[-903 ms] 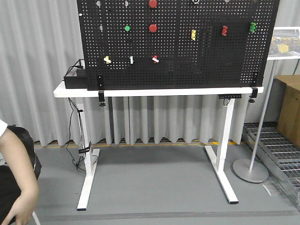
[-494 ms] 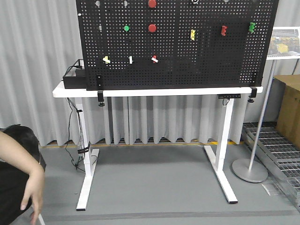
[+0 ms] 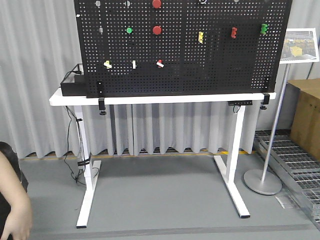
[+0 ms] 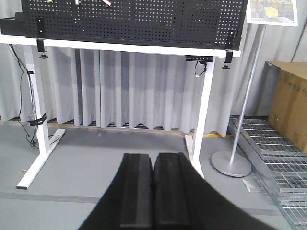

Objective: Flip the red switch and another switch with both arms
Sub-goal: 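Drive the base forward up to the black pegboard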

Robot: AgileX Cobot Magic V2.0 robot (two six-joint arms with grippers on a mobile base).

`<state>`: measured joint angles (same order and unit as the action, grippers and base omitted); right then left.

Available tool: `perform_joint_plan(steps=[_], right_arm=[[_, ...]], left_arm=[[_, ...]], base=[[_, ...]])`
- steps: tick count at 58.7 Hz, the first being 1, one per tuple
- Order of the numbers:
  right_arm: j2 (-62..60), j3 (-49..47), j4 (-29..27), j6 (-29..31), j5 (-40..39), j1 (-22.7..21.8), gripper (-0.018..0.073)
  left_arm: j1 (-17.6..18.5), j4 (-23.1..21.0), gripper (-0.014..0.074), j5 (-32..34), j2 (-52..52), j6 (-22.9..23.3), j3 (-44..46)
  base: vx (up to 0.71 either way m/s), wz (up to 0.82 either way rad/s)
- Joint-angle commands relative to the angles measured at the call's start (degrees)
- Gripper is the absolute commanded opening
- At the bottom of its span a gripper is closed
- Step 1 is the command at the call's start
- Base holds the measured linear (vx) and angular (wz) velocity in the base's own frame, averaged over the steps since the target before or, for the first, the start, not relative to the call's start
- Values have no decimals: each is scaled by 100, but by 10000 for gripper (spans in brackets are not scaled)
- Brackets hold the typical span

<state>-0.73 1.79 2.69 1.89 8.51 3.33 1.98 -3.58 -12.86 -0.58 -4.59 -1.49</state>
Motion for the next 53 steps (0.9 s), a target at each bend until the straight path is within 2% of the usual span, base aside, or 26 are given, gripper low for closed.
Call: perform_joint_plan(steps=[1,53], right_arm=[[49,31,50,26,-487,-22,-6],[49,31,50,26,-487,-22,-6]], left_arm=[[-14,-19,2,458,10,66,-111],[-14,-19,2,458,10,66,-111]], base=[[8,-3],[18,-2]])
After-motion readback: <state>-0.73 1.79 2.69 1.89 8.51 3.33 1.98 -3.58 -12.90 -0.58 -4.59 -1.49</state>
